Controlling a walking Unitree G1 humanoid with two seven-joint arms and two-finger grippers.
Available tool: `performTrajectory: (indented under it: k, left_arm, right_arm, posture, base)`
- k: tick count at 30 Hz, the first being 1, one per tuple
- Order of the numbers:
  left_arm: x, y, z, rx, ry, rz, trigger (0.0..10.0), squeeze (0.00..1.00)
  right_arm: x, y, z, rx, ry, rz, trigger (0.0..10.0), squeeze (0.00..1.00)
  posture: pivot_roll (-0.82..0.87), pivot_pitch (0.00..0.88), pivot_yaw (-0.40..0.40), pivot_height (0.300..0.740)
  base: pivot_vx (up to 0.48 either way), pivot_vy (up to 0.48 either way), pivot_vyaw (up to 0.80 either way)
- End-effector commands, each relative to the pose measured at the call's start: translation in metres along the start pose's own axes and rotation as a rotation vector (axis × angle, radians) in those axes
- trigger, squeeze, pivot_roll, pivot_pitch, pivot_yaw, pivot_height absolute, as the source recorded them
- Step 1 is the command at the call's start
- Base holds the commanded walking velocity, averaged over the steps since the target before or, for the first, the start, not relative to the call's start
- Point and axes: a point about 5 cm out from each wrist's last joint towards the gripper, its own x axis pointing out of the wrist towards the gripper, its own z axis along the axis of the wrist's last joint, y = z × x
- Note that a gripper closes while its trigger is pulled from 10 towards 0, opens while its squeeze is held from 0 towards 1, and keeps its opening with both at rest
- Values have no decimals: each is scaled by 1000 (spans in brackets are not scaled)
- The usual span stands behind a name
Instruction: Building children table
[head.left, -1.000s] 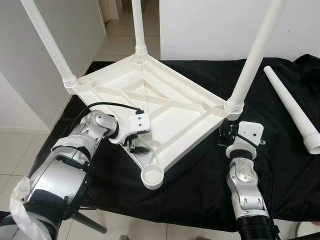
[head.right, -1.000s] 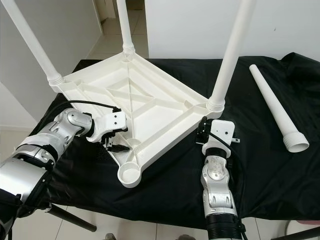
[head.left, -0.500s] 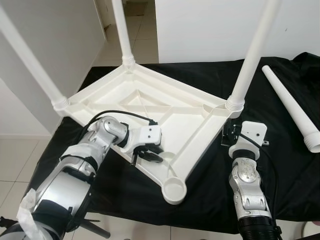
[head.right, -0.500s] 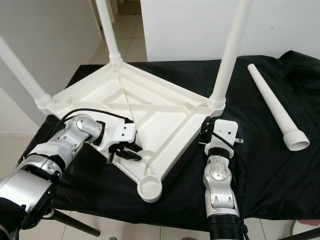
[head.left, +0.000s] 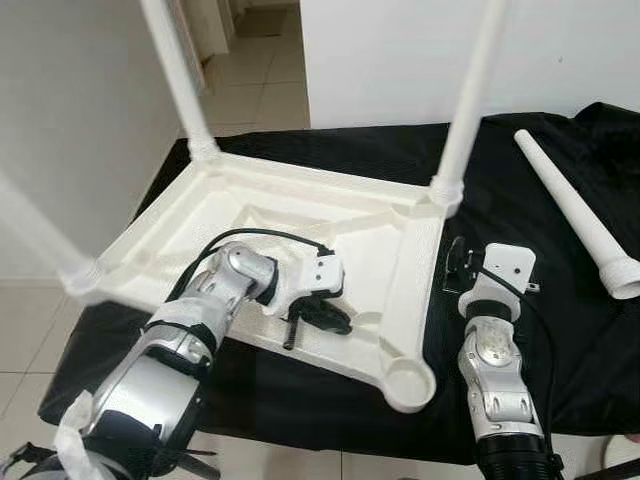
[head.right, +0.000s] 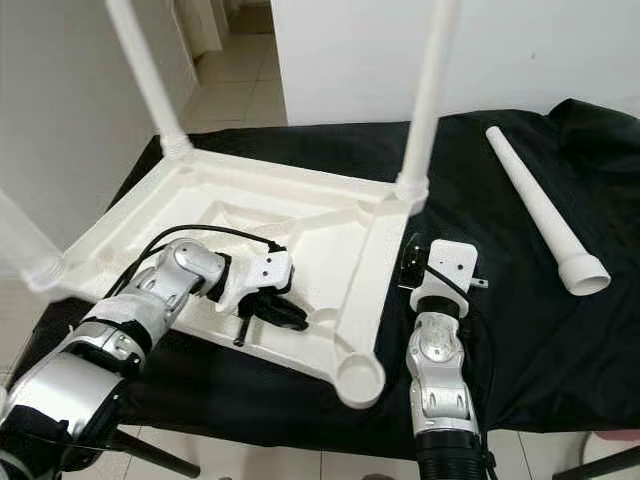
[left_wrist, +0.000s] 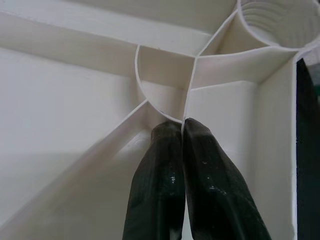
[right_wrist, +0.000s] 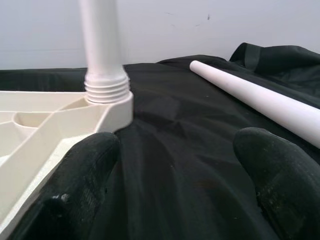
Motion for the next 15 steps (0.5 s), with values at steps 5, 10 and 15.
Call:
performTrajectory:
  k: [5,10,15]
  left_arm:
    - [-9,30,3,-108,-84,549,1098,0]
    - [-10,37,11,-129,-108,634,0,0]
    - [-3,39,35,-156,-235,647,10000,0]
  right_arm:
    - [-2,4,-2,8,20,3,10000,0]
    - [-1,4,-2,9,21,7,10000,0]
    - [1,6,-1,11,18,9,10000,0]
  posture:
    - [-124,0,130,740]
    - [-117,0,126,740]
    - [-116,0,122,740]
  base:
    - [0,0,0]
    - [0,0,0]
    - [0,0,0]
